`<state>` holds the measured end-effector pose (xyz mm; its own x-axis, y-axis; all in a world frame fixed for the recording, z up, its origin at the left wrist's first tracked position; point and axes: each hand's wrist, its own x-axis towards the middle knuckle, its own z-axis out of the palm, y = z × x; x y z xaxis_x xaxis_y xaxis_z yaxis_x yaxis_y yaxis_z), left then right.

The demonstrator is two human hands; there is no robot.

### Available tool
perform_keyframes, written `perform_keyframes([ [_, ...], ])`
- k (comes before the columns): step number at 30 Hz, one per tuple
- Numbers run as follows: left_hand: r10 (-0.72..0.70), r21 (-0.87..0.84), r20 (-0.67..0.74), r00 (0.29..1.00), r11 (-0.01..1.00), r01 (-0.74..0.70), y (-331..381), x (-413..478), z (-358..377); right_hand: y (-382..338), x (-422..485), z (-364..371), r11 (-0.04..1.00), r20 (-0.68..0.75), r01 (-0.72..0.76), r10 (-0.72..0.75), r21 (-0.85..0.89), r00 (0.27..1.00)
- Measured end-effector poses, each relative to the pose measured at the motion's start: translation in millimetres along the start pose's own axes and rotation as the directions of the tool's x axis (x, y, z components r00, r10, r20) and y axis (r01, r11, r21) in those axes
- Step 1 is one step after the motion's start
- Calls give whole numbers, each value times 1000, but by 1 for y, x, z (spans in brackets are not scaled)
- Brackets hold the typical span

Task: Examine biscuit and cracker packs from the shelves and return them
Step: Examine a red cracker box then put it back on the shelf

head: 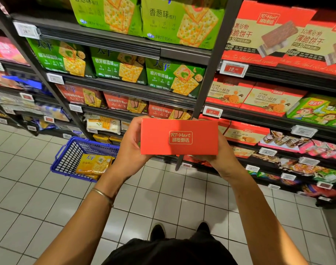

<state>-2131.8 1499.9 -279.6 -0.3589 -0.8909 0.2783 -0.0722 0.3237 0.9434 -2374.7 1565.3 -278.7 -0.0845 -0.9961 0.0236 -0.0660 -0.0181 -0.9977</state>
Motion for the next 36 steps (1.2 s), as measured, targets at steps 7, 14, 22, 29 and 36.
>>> perform_keyframes([
  [7,42,30,42,998,999,-43,19,8,3,12,3,-2,969,-79,-153,171,196,982],
  [14,-11,369,429,903,915,-164,57,17,12,25,13,-7,559,111,-357,425,748,898],
  [22,-334,-372,455,825,771,517,47,25,23,27,7,6,677,193,-550,531,489,825],
  [29,-406,-379,425,809,731,567,35,22,16,15,10,14,654,223,-669,636,353,739],
  [36,-490,-555,355,796,574,601,27,29,12,18,14,14,669,122,-556,580,494,806],
])
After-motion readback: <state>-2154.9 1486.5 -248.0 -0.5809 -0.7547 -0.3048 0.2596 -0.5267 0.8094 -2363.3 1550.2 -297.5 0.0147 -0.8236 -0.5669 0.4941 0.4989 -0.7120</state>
